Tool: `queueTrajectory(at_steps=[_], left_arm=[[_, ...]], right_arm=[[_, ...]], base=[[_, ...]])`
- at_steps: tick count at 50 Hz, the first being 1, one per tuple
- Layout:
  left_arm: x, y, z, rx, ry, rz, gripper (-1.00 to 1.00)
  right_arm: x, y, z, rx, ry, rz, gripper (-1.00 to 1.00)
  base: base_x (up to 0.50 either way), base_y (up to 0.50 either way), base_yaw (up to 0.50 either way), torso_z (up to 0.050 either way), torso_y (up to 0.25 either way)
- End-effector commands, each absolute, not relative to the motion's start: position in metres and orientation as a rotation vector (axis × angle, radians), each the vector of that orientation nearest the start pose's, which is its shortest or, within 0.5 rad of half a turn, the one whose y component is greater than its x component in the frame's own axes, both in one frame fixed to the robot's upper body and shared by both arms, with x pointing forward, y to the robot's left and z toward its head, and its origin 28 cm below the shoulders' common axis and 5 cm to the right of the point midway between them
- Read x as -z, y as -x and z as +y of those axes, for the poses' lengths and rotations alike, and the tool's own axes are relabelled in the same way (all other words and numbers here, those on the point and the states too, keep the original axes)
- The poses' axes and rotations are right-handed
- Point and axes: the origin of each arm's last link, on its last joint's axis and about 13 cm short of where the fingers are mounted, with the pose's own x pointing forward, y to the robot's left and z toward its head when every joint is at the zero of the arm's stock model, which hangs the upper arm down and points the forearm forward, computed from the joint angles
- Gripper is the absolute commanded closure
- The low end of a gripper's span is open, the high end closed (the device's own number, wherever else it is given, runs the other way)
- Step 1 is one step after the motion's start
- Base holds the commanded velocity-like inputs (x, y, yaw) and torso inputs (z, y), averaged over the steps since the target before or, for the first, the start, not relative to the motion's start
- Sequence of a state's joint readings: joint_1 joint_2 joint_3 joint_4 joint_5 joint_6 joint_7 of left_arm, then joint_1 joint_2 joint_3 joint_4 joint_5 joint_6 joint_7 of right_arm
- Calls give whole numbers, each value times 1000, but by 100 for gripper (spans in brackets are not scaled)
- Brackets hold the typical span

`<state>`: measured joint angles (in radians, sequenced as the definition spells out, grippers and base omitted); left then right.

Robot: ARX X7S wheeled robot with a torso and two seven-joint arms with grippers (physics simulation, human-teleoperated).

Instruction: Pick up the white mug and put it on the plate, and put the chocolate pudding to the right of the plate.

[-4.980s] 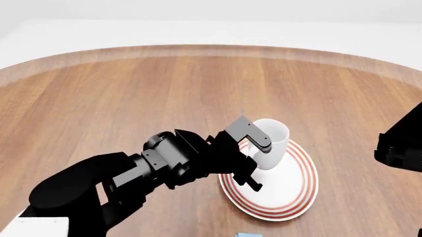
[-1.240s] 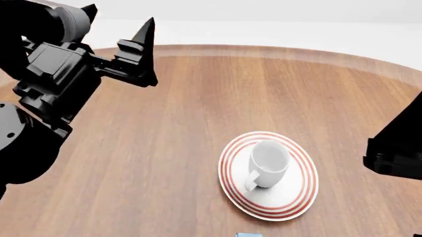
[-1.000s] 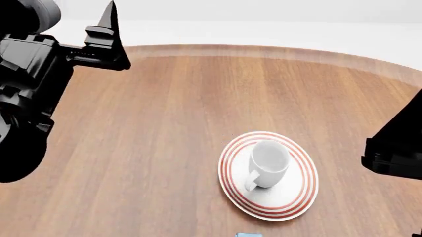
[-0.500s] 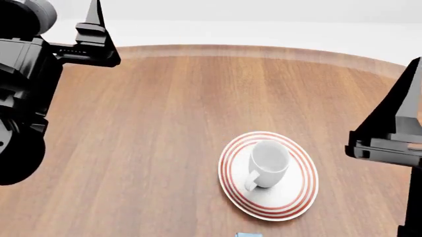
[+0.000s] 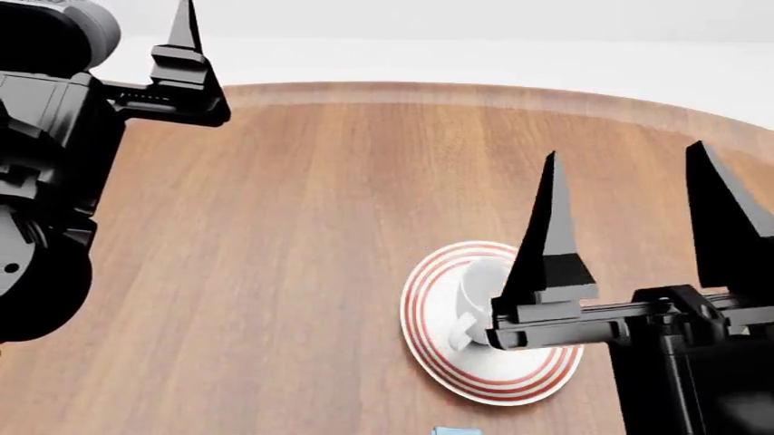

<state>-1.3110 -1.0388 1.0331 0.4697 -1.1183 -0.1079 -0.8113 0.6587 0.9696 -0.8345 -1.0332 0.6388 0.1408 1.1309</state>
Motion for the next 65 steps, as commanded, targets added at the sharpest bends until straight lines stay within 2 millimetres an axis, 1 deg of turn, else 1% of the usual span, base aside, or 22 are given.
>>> queueTrajectory(at_steps=[1, 3, 4, 7, 13, 16, 27, 37, 47, 65], left_arm=[[-298, -253, 247, 79, -119, -525, -100], [-298, -252, 247, 79, -118, -526, -100], [-299, -251, 247, 79, -120, -527, -100], [-299, -251, 246, 80, -120, -527, -100], [-298, -251, 246, 83, -124, -525, -100], [-298, -251, 246, 83, -125, -524, -100], [-298, -250, 246, 86, -129, -520, -100], [-297, -250, 246, 91, -128, -516, -100], [-297, -248, 247, 96, -129, -517, -100], [-297, -249, 246, 104, -131, -508, -100]], right_arm=[[-224, -126, -93, -104, -1, -513, -100], [-223, -123, -95, -115, 10, -480, -100], [-221, -120, -93, -149, -11, -438, -100], [-218, -117, -91, -173, -20, -388, -100], [-221, -117, -92, -196, -25, -378, -100], [-221, -115, -90, -210, -50, -343, -100], [-227, -114, -84, -253, -112, -305, -100], [-220, -108, -77, -316, -144, -244, -100], [-205, -97, -67, -355, -204, -96, -100], [-202, -93, -56, -388, -248, 1, -100]], base=[[0, 0, 0, 0, 0], [0, 0, 0, 0, 0], [0, 0, 0, 0, 0], [0, 0, 0, 0, 0], [0, 0, 0, 0, 0], [0, 0, 0, 0, 0], [0, 0, 0, 0, 0], [0, 0, 0, 0, 0], [0, 0, 0, 0, 0], [0, 0, 0, 0, 0]])
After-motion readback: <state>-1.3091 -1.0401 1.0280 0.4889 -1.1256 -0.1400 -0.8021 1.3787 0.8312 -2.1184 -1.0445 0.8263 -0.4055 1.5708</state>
